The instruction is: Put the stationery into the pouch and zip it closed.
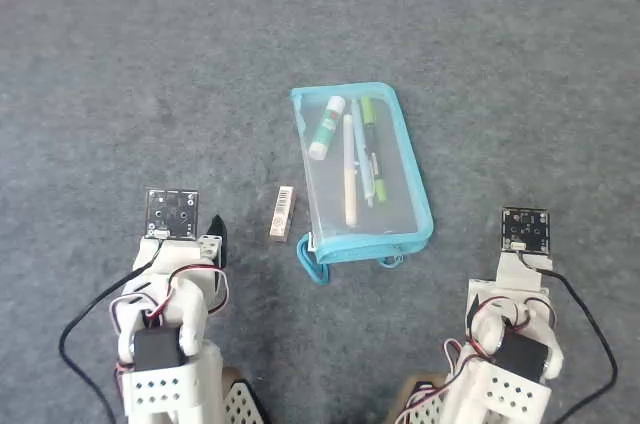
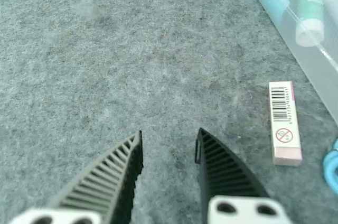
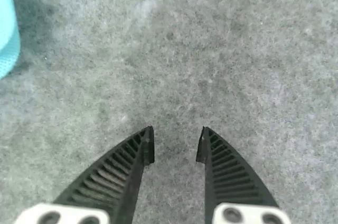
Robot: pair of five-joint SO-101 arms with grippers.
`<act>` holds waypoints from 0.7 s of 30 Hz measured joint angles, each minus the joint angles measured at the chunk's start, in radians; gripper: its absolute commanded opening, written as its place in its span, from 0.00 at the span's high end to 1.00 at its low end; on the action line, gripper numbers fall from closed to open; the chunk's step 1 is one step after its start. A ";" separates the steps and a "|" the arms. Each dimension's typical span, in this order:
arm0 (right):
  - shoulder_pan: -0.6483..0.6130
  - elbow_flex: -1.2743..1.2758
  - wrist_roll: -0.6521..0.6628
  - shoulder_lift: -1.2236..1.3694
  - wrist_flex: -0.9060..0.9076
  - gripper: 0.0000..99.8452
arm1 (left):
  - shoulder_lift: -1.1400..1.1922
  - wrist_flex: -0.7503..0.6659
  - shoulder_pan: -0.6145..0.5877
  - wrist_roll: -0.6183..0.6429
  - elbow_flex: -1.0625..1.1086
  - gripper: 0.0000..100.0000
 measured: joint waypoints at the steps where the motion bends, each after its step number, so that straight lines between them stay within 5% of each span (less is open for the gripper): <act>1: -0.002 0.000 0.000 0.000 -0.005 0.86 | 0.000 0.006 0.000 0.000 0.000 0.85; 7: -0.103 0.000 0.018 0.000 -0.120 0.86 | 0.000 0.021 -0.002 -0.021 0.000 0.85; 12: -0.193 -0.008 0.075 0.000 -0.311 0.86 | 0.000 0.021 -0.123 -0.279 0.000 0.85; 21: -0.535 -0.341 0.031 0.143 -0.187 0.86 | 0.000 0.021 -0.261 -0.307 0.000 0.85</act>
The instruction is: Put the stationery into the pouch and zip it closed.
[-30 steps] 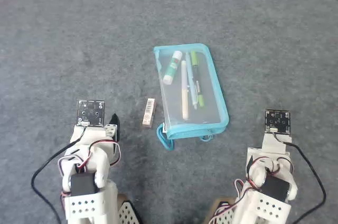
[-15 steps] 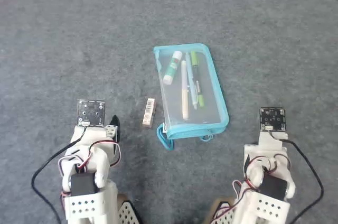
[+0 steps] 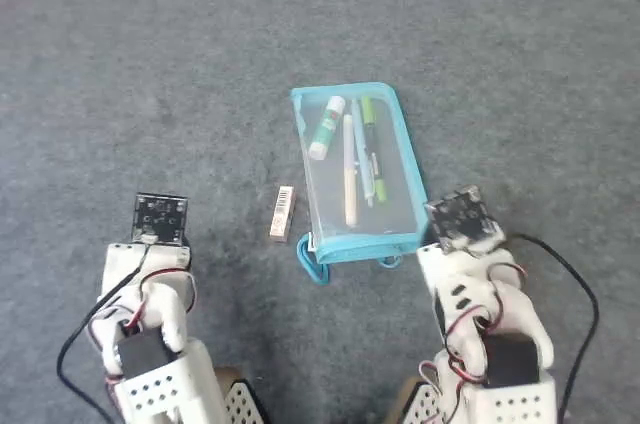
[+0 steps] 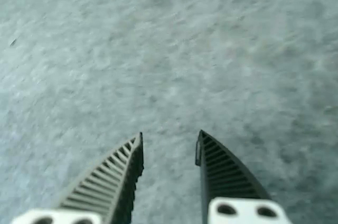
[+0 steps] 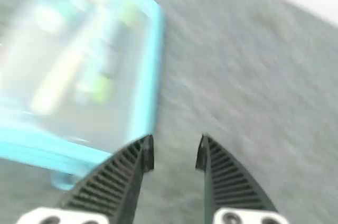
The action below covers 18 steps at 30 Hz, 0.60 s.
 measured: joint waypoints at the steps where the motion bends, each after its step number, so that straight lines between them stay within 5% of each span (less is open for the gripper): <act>1: -0.035 -0.049 -0.018 0.046 0.003 0.86 | 0.000 0.000 -0.003 0.000 0.000 0.85; 11: -0.193 -0.353 -0.072 0.654 -0.002 0.86 | 0.000 0.000 -0.002 0.011 -0.015 0.77; 15: -0.264 -0.356 -0.072 0.781 -0.041 0.86 | 0.000 0.018 0.092 0.037 -0.066 0.77; 18: -0.180 -0.358 -0.078 0.783 -0.054 0.86 | 0.000 0.064 0.236 0.038 -0.126 0.73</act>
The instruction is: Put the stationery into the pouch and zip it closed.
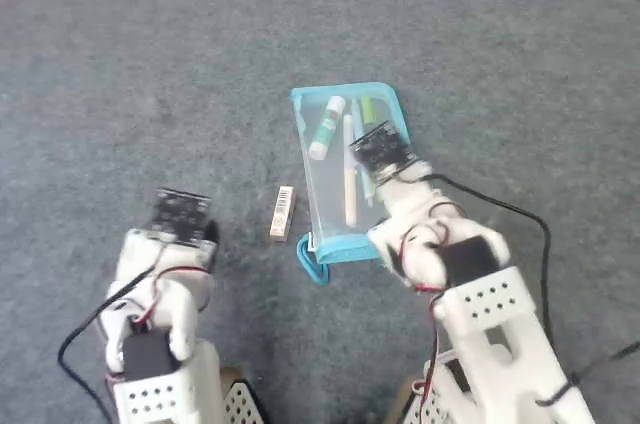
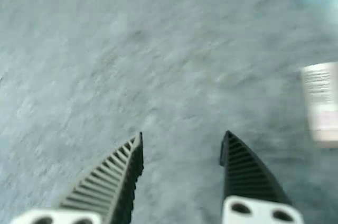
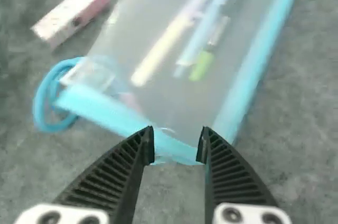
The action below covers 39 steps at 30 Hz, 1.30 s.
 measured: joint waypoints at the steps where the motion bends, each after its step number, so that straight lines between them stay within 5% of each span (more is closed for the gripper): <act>1: 0.048 0.000 -0.006 0.000 0.000 0.86 | 0.000 0.009 0.064 0.002 -0.009 0.72; 5: 0.190 0.002 -0.012 0.000 -0.005 0.86 | -0.002 0.012 0.334 0.002 -0.015 0.72; 10: 0.195 0.029 -0.023 0.000 -0.006 0.86 | 0.025 -0.074 0.522 0.002 0.020 0.72; 26: 0.193 0.031 -0.046 0.000 -0.037 0.86 | 0.858 -0.410 0.575 0.041 -0.204 0.70; 39: 0.192 0.031 -0.046 0.000 -0.037 0.86 | 0.853 -0.512 0.623 0.049 -0.130 0.74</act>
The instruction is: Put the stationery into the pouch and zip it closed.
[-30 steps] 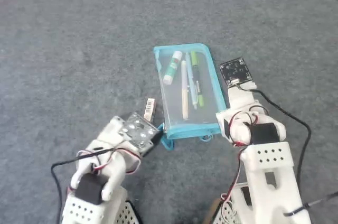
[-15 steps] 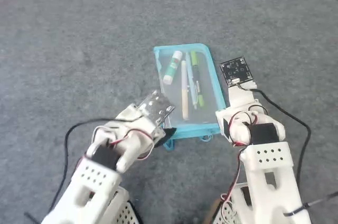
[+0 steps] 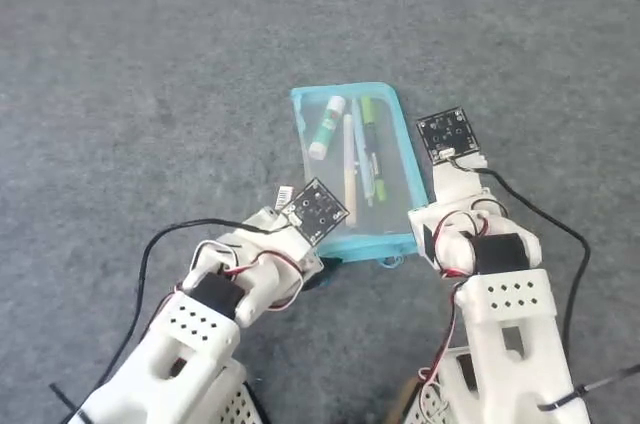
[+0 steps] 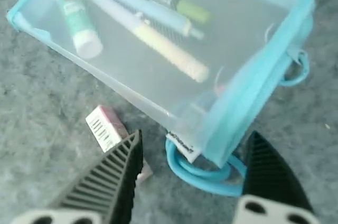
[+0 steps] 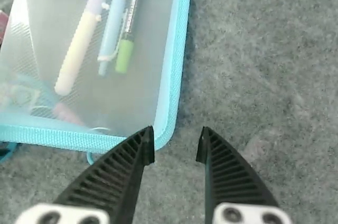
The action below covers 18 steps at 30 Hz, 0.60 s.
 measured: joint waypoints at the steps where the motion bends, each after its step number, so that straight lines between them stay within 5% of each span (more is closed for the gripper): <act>1: 0.000 0.000 0.000 0.000 0.000 0.86 | 0.000 -0.014 0.000 0.000 0.005 0.74; 18: 0.000 0.000 0.000 0.000 0.003 0.86 | 0.000 -0.106 -0.166 0.058 0.023 0.74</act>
